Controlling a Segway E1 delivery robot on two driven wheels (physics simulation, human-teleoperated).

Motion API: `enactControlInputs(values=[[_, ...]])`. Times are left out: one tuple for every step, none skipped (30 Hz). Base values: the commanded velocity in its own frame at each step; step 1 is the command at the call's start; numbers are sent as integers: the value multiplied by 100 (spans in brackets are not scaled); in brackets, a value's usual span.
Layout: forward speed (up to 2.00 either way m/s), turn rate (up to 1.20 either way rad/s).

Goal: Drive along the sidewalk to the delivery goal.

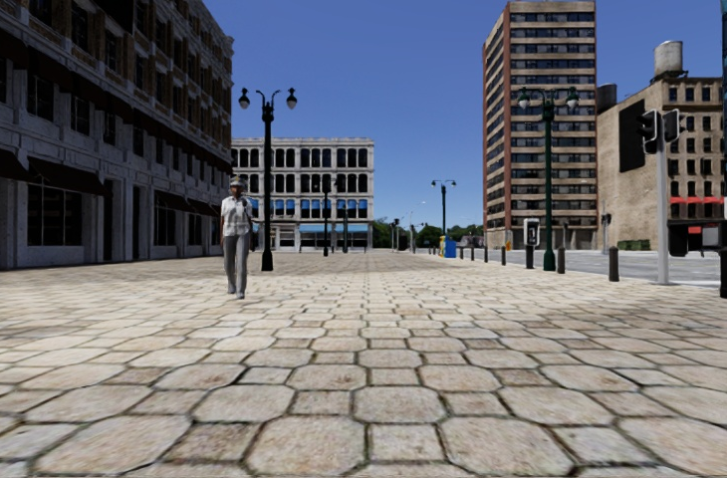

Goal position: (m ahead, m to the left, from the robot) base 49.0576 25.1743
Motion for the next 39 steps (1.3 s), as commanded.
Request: enactControlInputs(values=[[155,0],[155,0],[155,0],[155,0],[155,0],[155,0],[155,0],[155,0],[155,0],[155,0],[155,0],[155,0],[155,0],[155,0],[155,0],[200,0],[200,0],[200,0],[200,0],[200,0],[200,0],[200,0],[200,0],[200,0],[200,0],[200,0],[200,0],[200,0],[200,0],[200,0],[200,0],[200,0],[200,0],[200,0],[200,0],[200,0],[200,0],[200,0],[200,0]])
